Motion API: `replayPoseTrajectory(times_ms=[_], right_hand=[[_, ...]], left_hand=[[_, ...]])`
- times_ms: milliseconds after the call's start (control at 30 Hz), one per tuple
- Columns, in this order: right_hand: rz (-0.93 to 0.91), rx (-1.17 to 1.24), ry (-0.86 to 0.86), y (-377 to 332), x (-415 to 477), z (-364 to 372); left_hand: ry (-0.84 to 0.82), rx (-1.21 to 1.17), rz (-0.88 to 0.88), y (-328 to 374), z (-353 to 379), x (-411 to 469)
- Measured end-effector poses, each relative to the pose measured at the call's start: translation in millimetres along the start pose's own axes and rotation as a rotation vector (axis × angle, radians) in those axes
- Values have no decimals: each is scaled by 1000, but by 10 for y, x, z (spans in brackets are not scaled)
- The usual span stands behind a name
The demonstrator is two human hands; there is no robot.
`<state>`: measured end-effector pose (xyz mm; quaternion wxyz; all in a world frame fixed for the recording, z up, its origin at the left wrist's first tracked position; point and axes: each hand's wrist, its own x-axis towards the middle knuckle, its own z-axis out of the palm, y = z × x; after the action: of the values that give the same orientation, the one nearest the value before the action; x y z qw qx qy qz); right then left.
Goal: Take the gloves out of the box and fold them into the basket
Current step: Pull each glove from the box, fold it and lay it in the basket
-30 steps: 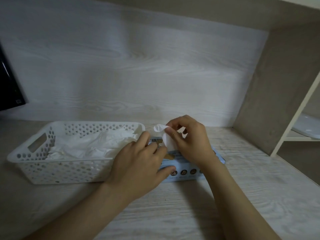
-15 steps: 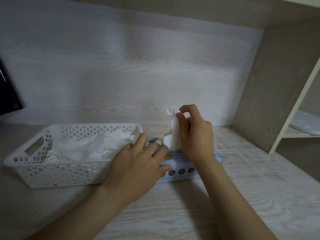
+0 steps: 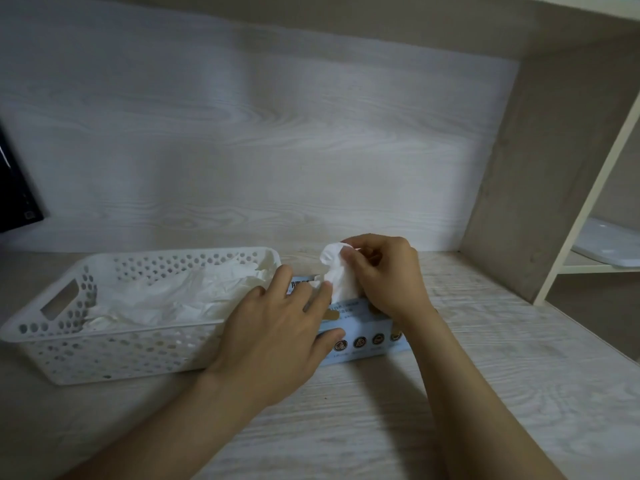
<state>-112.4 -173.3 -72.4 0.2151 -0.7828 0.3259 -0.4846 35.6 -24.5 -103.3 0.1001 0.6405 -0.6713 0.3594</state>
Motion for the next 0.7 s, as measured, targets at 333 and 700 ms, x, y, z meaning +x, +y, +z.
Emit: replayPoseTrajectory(times_ms=[333, 700], right_hand=[[-147, -7, 346, -39, 6, 54], [15, 237, 578, -140, 27, -74]], left_hand=[[36, -49, 39, -40, 52, 21], [74, -194, -44, -36, -76, 24]])
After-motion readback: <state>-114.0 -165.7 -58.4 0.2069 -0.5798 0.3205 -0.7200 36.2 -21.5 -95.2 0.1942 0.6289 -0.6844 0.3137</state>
